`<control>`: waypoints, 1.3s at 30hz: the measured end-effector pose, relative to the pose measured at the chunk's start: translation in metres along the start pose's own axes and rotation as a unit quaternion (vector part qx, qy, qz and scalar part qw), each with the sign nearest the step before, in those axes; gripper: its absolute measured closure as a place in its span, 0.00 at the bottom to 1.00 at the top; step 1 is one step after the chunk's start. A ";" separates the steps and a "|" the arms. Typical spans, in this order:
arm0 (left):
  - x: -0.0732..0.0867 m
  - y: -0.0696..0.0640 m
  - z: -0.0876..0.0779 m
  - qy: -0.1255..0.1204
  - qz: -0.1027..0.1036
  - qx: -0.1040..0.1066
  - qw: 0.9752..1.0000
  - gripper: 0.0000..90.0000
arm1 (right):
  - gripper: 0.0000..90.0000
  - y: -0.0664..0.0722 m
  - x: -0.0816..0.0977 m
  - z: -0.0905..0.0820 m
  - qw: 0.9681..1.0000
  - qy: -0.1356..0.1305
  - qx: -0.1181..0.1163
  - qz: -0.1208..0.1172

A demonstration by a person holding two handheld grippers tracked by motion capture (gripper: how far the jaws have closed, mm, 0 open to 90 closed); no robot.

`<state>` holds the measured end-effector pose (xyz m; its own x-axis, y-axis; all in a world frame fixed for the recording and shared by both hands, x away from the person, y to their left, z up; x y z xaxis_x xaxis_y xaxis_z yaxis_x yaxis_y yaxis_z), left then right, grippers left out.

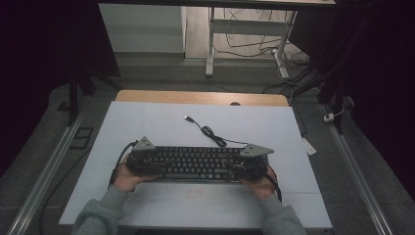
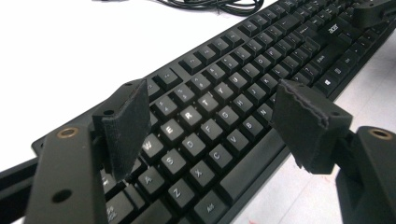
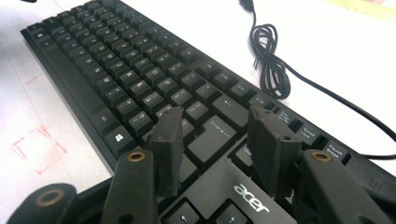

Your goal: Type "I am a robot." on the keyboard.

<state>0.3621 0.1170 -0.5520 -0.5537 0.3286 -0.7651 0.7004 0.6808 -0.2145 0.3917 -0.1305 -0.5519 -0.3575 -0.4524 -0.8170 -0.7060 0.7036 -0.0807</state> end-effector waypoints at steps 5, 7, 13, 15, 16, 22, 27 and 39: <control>0.003 0.001 -0.002 0.001 -0.003 -0.001 1.000 0.30 | 0.63 0.005 -0.007 0.003 1.000 -0.007 -0.009 0.003; 0.004 0.001 -0.002 0.002 -0.003 -0.001 1.000 0.30 | 0.63 0.010 -0.010 0.005 1.000 -0.008 -0.015 0.004; 0.006 0.001 0.000 0.006 0.001 0.000 1.000 0.30 | 0.73 0.028 -0.017 0.016 0.999 0.000 -0.031 -0.009; 0.006 0.001 0.000 0.007 0.002 0.000 1.000 0.30 | 0.81 0.034 -0.018 0.020 0.999 0.005 -0.038 -0.012; 0.006 0.001 0.000 0.007 0.002 0.000 1.000 0.30 | 0.86 0.036 -0.018 0.021 0.999 0.009 -0.044 -0.015; 0.007 0.001 0.001 0.009 0.002 0.000 1.000 0.30 | 1.00 0.051 -0.018 0.032 0.997 0.029 -0.067 -0.032; 0.007 0.000 0.001 0.011 0.005 0.000 1.000 0.30 | 1.00 0.061 -0.017 0.040 0.995 0.043 -0.072 -0.044; 0.008 -0.001 0.002 0.014 0.008 0.001 1.000 0.30 | 1.00 0.067 -0.010 0.053 0.994 0.065 -0.071 -0.052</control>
<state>0.3583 0.1174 -0.5588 -0.5548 0.3581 -0.7510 0.7106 0.6734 -0.2039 0.3806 -0.0500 -0.5790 -0.3481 -0.5921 -0.7269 -0.8191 0.5692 -0.0714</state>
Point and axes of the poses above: each handheld gripper's, and its own axes: z roughly forward along the jaws, x roughly out of its underside, y roughly to its left, the point moved 10 cm from there along z, roughly forward along the jaws, and after that the axes turned 7 degrees about x, right-handed, at the moved point
